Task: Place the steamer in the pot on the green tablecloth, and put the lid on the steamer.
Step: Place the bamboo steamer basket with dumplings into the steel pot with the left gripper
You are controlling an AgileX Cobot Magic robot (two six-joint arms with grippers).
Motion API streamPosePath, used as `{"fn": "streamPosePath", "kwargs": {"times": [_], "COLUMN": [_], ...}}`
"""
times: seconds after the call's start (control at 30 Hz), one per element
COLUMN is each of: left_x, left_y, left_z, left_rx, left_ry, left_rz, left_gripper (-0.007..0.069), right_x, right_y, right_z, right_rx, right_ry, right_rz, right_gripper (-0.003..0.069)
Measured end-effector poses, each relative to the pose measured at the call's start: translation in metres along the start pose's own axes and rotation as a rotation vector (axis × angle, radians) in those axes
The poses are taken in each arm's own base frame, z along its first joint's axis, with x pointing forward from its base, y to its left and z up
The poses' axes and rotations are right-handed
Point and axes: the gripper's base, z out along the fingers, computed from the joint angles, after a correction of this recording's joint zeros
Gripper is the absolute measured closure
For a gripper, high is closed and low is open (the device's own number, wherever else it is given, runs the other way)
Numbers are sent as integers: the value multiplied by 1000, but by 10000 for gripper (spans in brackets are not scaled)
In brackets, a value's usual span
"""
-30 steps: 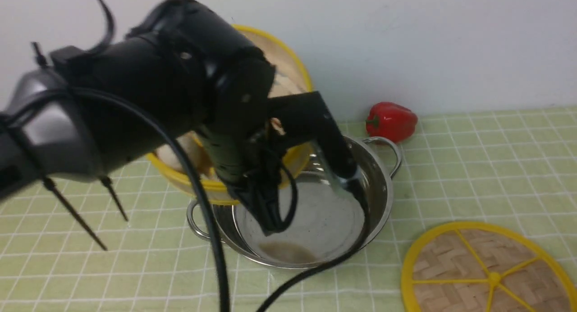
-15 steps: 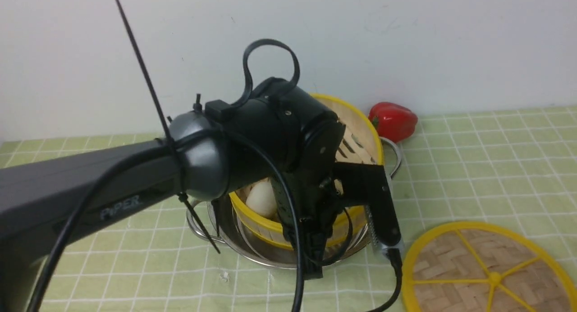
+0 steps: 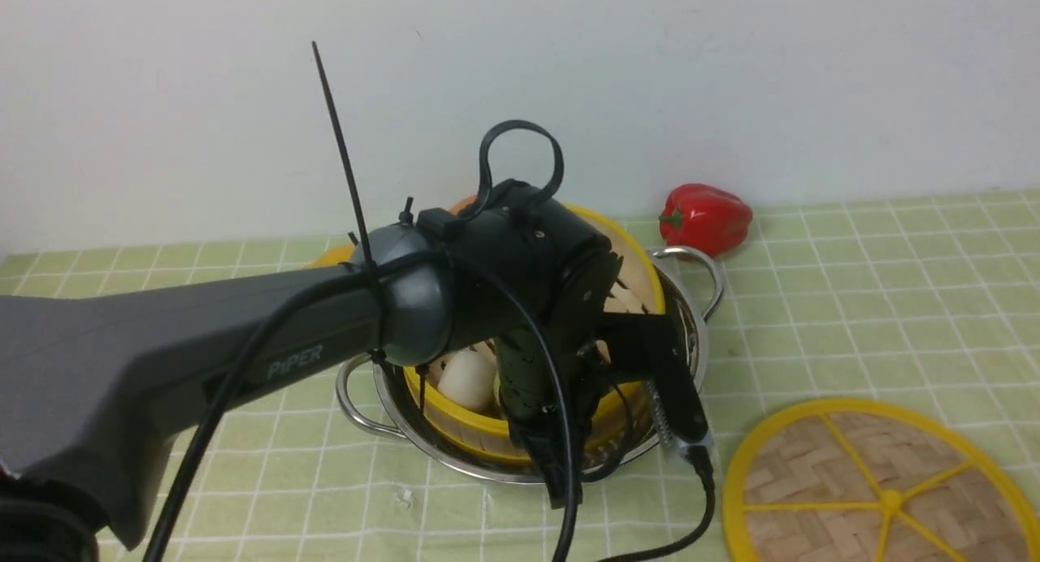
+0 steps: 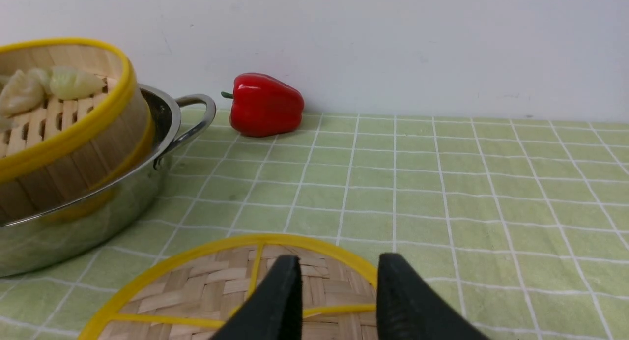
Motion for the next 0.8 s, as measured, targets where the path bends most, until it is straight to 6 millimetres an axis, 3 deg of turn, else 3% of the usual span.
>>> {"fn": "streamPosePath", "kwargs": {"times": [0.8], "left_x": [-2], "left_y": [-2], "left_z": [2], "left_rx": [77], "left_ry": [-55], "left_rz": [-17], "left_gripper": [592], "right_x": [0], "right_y": [0], "right_z": [0], "right_rx": [0], "right_ry": [0], "right_rz": [-1], "right_gripper": [417]}}
